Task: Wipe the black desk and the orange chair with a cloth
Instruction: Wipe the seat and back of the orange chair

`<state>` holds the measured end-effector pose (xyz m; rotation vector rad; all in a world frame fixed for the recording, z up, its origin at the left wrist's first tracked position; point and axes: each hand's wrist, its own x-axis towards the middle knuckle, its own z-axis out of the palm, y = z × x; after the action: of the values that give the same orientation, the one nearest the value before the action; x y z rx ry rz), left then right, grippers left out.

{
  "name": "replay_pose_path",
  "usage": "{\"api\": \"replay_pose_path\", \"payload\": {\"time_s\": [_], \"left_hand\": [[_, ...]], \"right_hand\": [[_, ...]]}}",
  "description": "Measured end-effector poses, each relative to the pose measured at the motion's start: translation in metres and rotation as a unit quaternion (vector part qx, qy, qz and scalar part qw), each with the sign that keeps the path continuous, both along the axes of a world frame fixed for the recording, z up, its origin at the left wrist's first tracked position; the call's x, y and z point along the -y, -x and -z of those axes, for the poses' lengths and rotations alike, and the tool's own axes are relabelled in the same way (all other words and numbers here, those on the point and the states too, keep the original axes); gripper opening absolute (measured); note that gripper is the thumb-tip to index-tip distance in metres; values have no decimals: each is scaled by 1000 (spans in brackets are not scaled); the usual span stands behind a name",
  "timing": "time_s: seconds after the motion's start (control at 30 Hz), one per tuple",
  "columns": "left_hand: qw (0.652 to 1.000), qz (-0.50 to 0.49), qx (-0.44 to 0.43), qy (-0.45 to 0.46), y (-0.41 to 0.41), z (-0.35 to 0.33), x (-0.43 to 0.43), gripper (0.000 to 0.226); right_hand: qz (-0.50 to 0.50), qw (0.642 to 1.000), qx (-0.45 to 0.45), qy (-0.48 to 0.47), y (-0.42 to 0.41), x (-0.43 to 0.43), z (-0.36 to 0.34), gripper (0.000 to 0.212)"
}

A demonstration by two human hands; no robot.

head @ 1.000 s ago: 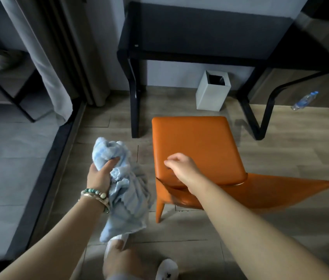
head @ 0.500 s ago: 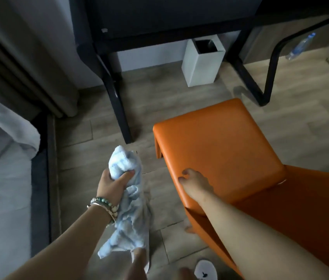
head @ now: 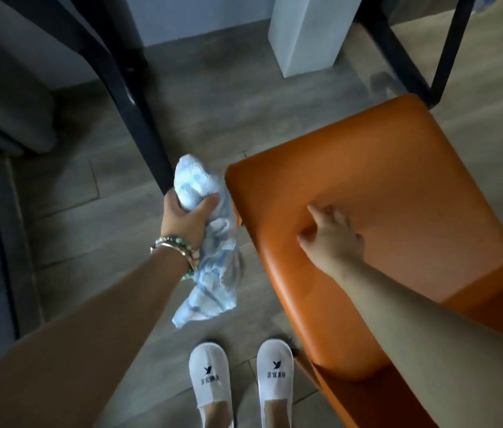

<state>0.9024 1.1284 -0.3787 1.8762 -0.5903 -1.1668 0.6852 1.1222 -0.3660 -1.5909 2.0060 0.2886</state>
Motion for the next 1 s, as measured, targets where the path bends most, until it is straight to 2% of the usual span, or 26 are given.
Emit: {"api": "replay_pose_path", "payload": {"time_s": [0.1,0.17,0.23,0.27,0.4,0.53,0.6,0.67,0.7,0.8,0.93,1.0], "left_hand": [[998,58,14,-7,20,22,49,64],[978,153,123,-72,49,30,61,70],[953,166,225,-119,80,27,41,67],[953,158,224,-132,94,21,20,68],[969,190,95,-124,115,16,-60,74],[976,158,134,-68,85,36,-3,104],[976,142,150,-71,70,45,33,92],[981,109,147,-70,70,46,38,71],[981,97,153,-71,75,45,30,69],[976,132,143,-98,107,39,-26,77],[941,278,123,-146,167,35,-149,81],[947,264,50,-173,187,23,-191,70]], "right_hand": [[-56,998,-26,-6,8,-4,9,67],[-69,997,-30,-6,12,-2,10,68],[-72,997,-38,-4,12,-1,10,67],[-72,997,-38,-3,11,-2,11,66],[-81,996,-37,-11,12,-6,12,67],[-95,995,-27,14,14,-7,17,63],[-101,994,-30,26,17,-8,20,64],[-104,994,-28,25,18,-9,22,64],[-104,994,-23,24,18,-9,21,64],[-103,994,-10,31,20,-9,19,62],[-49,994,48,87,31,-19,18,49],[12,991,67,119,39,-34,17,41]]}}
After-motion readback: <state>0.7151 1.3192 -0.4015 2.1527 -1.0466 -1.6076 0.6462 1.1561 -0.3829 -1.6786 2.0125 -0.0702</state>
